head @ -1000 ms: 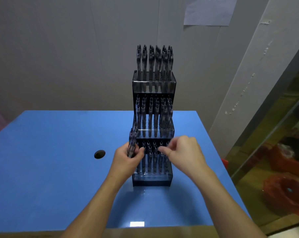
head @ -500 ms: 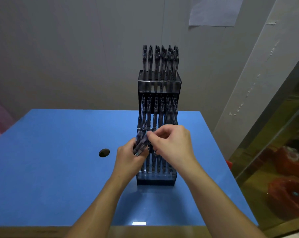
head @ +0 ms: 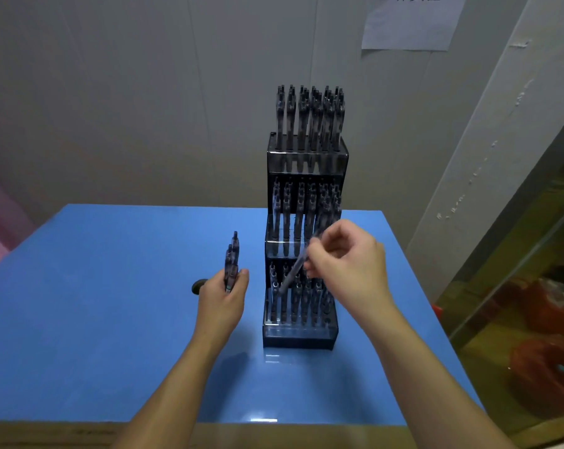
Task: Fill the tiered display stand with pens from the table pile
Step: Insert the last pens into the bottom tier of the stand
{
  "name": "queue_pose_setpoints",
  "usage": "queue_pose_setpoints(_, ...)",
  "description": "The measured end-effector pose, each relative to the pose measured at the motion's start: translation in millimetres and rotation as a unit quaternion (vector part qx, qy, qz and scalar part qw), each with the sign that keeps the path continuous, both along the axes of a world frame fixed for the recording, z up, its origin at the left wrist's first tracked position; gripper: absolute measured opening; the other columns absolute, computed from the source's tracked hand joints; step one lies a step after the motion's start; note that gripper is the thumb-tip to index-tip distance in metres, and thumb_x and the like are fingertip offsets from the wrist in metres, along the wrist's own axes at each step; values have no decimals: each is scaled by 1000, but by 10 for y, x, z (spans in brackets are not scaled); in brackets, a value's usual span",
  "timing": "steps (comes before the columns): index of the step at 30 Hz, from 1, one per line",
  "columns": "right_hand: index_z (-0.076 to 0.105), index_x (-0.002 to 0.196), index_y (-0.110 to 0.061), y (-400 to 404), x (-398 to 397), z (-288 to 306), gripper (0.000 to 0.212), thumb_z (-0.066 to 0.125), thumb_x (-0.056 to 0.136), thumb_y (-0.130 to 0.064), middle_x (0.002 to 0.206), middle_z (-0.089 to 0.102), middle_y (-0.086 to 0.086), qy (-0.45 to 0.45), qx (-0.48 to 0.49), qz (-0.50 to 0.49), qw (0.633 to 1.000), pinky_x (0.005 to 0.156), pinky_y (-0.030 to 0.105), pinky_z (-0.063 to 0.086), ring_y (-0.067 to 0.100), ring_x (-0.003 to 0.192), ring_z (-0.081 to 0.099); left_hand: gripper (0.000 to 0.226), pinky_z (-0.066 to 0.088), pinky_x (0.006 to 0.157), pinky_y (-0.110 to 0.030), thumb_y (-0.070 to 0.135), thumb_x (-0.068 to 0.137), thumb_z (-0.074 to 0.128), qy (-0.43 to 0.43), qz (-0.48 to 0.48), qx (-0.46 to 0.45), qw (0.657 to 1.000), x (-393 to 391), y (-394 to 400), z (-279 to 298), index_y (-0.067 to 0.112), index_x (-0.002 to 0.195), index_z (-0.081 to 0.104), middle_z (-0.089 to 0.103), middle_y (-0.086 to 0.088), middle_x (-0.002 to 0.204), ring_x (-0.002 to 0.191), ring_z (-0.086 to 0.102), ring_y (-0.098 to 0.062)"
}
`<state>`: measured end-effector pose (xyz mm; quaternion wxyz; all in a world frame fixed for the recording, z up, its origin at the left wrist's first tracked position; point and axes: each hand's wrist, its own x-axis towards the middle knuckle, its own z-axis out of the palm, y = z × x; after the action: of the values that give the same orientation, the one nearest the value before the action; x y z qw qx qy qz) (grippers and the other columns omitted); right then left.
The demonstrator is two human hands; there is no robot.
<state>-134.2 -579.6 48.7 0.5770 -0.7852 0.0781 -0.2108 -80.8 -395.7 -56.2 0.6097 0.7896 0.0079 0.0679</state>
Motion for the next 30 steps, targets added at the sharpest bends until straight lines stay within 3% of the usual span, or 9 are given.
queue_pose_setpoints(2, 58, 71, -16, 57, 7, -127, 18, 70, 84, -18, 63, 67, 0, 30, -114, 5, 993, 61, 25, 55, 11, 57, 63, 44, 25, 50, -27, 23, 103, 60, 0, -11, -7, 1000, 7, 14, -2, 13, 68, 35, 34, -7, 64, 56, 29, -17)
queue_pose_setpoints(4, 57, 71, -15, 109, 9, -238, 21, 69, 87, -19, 61, 62, -4, 48, -170, 11, 984, 54, 16, 45, 9, 54, 54, 43, 26, 50, -29, 24, 103, 60, -1, -20, -6, 1000, 10, 13, 7, 12, 68, 38, 34, -8, 64, 57, 29, -17)
queue_pose_setpoints(12, 56, 77, -13, 209, 48, -492, 22, 66, 94, -21, 63, 59, -3, 83, -195, 27, 977, 54, 16, 46, 7, 53, 52, 44, 28, 51, -30, 27, 102, 61, 9, -25, -6, 1000, -8, 56, 0, 15, 67, 37, 35, -7, 63, 56, 31, -17)
queue_pose_setpoints(19, 54, 79, -14, 358, 71, -540, 21, 63, 95, -24, 69, 64, 2, 111, -234, 45, 965, 63, 38, 58, 19, 63, 64, 43, 29, 55, -33, 27, 101, 62, 15, -33, -10, 999, -11, 82, -17, 14, 67, 39, 36, -4, 61, 56, 32, -17)
queue_pose_setpoints(30, 56, 87, -10, 657, 71, -534, 23, 56, 100, -29, 74, 62, 4, 215, -311, -11, 926, 48, 27, 41, 17, 62, 57, 44, 30, 54, -31, 27, 100, 63, 19, -98, 3, 995, 83, 276, -21, 7, 68, 39, 37, -4, 61, 56, 34, -16)
